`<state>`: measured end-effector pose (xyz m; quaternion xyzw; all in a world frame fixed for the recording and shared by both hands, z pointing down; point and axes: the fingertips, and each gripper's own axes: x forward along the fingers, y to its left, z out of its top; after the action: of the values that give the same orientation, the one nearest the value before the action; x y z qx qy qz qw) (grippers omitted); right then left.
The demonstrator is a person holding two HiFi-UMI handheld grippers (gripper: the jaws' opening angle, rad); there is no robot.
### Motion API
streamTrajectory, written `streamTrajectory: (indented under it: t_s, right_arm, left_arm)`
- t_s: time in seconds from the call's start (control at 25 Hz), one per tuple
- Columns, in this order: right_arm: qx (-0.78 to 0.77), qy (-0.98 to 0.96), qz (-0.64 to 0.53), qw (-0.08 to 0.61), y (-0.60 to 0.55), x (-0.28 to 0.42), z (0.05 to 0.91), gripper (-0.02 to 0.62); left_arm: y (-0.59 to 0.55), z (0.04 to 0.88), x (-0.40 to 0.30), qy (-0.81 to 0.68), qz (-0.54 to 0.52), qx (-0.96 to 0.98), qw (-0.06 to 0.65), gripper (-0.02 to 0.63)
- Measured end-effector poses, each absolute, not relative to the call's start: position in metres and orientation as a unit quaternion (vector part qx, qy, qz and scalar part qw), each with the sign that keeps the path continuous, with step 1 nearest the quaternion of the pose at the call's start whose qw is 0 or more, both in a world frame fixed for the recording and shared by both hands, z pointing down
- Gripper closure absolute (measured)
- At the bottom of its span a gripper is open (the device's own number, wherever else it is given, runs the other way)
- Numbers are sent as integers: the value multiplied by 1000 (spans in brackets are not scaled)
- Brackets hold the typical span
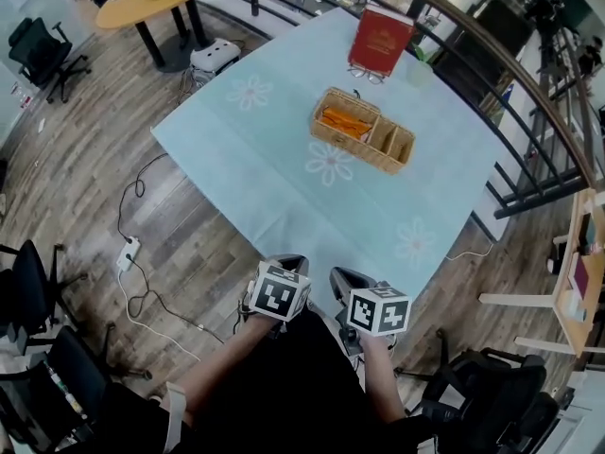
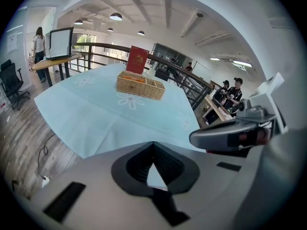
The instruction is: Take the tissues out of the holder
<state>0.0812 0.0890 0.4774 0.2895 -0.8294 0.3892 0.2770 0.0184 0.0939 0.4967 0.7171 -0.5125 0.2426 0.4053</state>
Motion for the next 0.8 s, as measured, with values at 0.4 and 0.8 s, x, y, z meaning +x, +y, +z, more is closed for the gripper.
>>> streamTrajectory:
  t_s: [0.4,0.8]
  right_arm:
    - [260,-835,408,262,43,90,483,581]
    - [272,-850,409,193,5,93,467,581]
  left_arm:
    - [58,495,40,-509,253,718,402,601]
    - [20,498,38,-499,261,721,405,600]
